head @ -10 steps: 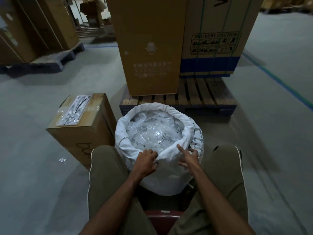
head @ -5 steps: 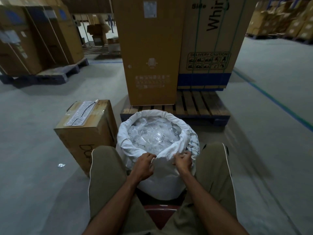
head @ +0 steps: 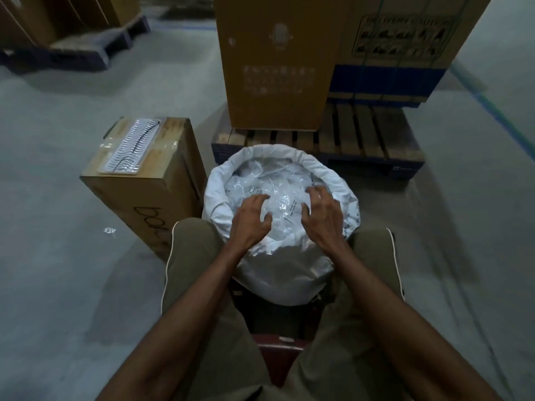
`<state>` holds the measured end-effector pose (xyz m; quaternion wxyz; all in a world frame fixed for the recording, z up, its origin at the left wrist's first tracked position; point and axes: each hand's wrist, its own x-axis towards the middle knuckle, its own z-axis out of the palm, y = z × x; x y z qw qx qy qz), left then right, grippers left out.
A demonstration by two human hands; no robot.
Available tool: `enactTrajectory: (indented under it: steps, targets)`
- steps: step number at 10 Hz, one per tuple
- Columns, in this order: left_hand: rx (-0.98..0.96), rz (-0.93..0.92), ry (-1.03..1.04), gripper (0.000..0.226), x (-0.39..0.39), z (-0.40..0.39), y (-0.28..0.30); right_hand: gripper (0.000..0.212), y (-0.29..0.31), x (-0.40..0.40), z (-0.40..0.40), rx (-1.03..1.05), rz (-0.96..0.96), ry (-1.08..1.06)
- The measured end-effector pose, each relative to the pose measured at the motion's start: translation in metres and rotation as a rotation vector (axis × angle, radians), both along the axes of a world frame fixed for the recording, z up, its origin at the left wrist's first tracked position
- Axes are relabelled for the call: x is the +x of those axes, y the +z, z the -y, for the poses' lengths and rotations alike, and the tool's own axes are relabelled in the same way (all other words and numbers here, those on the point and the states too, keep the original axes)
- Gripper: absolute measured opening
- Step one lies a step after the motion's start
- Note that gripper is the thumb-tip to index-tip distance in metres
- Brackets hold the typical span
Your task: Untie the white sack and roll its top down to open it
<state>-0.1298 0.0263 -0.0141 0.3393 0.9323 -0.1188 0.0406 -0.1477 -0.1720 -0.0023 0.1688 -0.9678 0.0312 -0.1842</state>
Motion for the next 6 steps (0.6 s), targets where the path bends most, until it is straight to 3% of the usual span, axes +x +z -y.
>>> enactTrajectory:
  steps: [2, 3, 4, 6]
  targets:
    - [0.132, -0.027, -0.028, 0.066, 0.088, 0.018, -0.031, 0.064, -0.048, 0.067, 0.009, -0.048, -0.104, 0.009]
    - [0.103, -0.064, -0.036, 0.07, 0.11, 0.028, -0.048, 0.069, -0.071, 0.09, 0.009, 0.059, -0.181, -0.024]
    - [0.041, -0.107, -0.005, 0.067, 0.117, 0.037, -0.053, 0.068, -0.076, 0.104, 0.005, 0.045, -0.234, 0.021]
    - [0.158, -0.209, -0.019, 0.069, 0.118, 0.03, -0.011, 0.066, -0.035, 0.098, 0.003, 0.064, -0.389, 0.045]
